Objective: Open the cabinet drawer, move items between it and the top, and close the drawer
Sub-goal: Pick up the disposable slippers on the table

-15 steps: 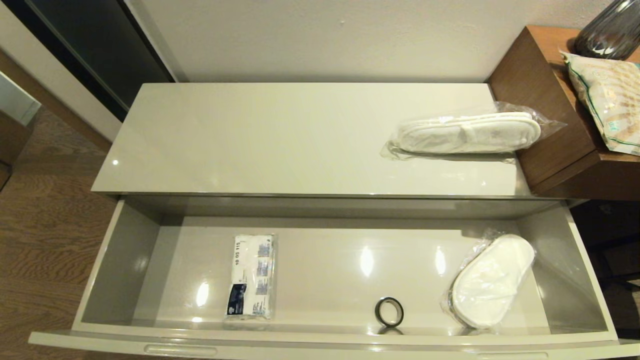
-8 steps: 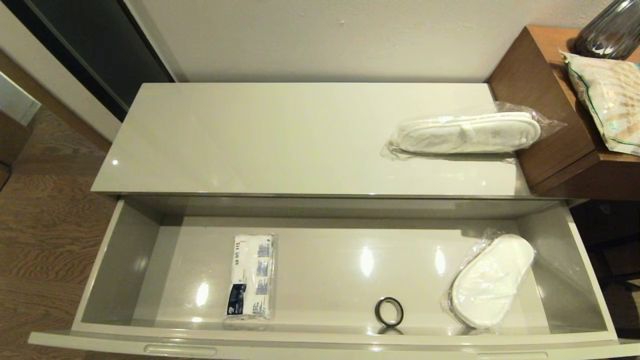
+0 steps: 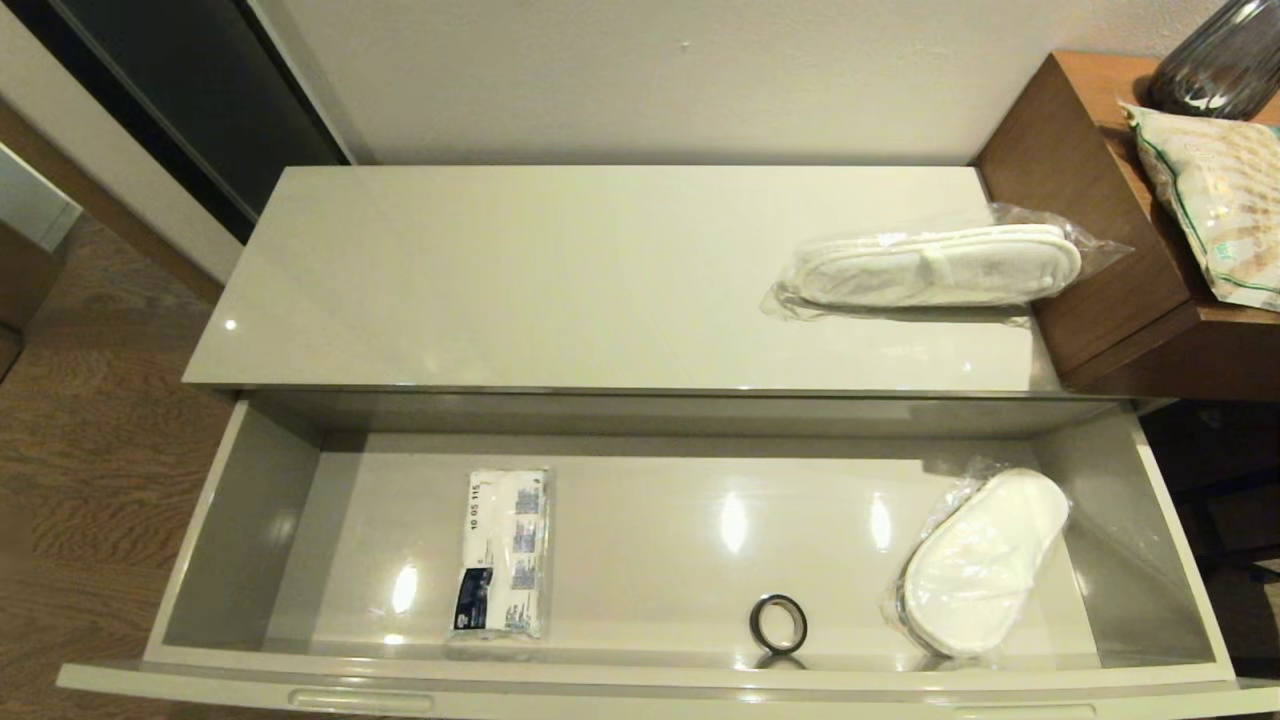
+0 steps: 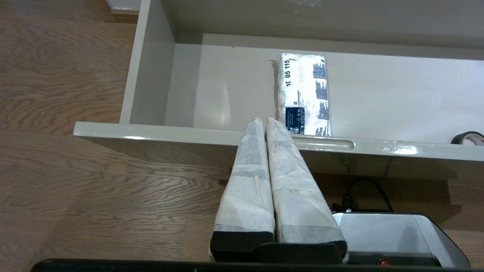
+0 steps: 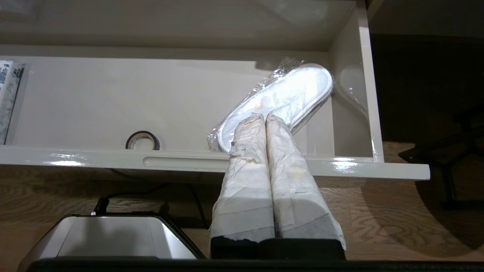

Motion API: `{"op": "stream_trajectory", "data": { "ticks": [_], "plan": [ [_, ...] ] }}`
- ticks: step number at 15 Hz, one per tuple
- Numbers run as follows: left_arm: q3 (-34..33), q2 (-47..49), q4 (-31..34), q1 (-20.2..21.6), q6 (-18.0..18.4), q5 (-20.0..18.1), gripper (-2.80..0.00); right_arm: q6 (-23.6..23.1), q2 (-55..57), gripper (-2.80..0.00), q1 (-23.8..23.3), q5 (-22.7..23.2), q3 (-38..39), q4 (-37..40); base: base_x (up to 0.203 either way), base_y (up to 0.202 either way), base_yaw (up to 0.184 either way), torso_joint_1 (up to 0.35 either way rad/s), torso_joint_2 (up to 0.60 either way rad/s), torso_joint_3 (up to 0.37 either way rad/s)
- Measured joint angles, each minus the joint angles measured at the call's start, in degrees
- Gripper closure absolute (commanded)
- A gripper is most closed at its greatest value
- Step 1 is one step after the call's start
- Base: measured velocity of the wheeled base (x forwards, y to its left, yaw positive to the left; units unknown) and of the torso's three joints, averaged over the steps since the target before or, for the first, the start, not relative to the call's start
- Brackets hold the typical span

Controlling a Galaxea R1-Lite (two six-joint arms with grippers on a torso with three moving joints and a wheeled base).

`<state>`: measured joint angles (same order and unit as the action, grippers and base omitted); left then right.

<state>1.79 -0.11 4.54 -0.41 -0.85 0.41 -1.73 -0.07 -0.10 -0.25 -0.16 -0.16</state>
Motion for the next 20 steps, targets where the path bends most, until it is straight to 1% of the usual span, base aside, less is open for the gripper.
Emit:
{"op": "stream_trajectory", "data": {
  "ticks": [8,11,12,14,16,17,18,20],
  "plan": [
    [0.0,0.0,-0.1,0.0,0.0,0.0,0.00,-0.1,0.0,0.00,0.0,0.0,0.0,0.0,0.000,0.000,0.000,0.000,0.00,0.000],
    [0.0,0.0,-0.1,0.0,0.0,0.0,0.00,-2.7,0.0,0.00,0.0,1.0,-0.1,0.7,0.000,0.000,0.000,0.000,0.00,0.000],
    [0.0,0.0,-0.1,0.0,0.0,0.0,0.00,-2.4,0.0,0.00,0.0,0.8,-0.1,0.5,0.000,0.000,0.000,0.000,0.00,0.000],
    [0.0,0.0,-0.1,0.0,0.0,0.0,0.00,0.0,0.0,0.00,0.0,0.4,-0.1,-0.1,0.000,0.000,0.000,0.000,0.00,0.000],
    [0.0,0.0,-0.1,0.0,0.0,0.0,0.00,0.5,0.0,0.00,0.0,0.2,-0.1,0.2,0.000,0.000,0.000,0.000,0.00,0.000],
    [0.0,0.0,-0.1,0.0,0.0,0.0,0.00,0.6,0.0,0.00,0.0,0.1,-1.3,0.9,0.000,0.000,0.000,0.000,0.00,0.000],
    [0.0,0.0,-0.1,0.0,0.0,0.0,0.00,0.6,0.0,0.00,0.0,0.3,-4.3,2.5,0.000,0.000,0.000,0.000,0.00,0.000],
    [0.0,0.0,-0.1,0.0,0.0,0.0,0.00,0.7,0.0,0.00,0.0,2.3,-15.6,9.6,0.000,0.000,0.000,0.000,0.00,0.000]
  ]
}}
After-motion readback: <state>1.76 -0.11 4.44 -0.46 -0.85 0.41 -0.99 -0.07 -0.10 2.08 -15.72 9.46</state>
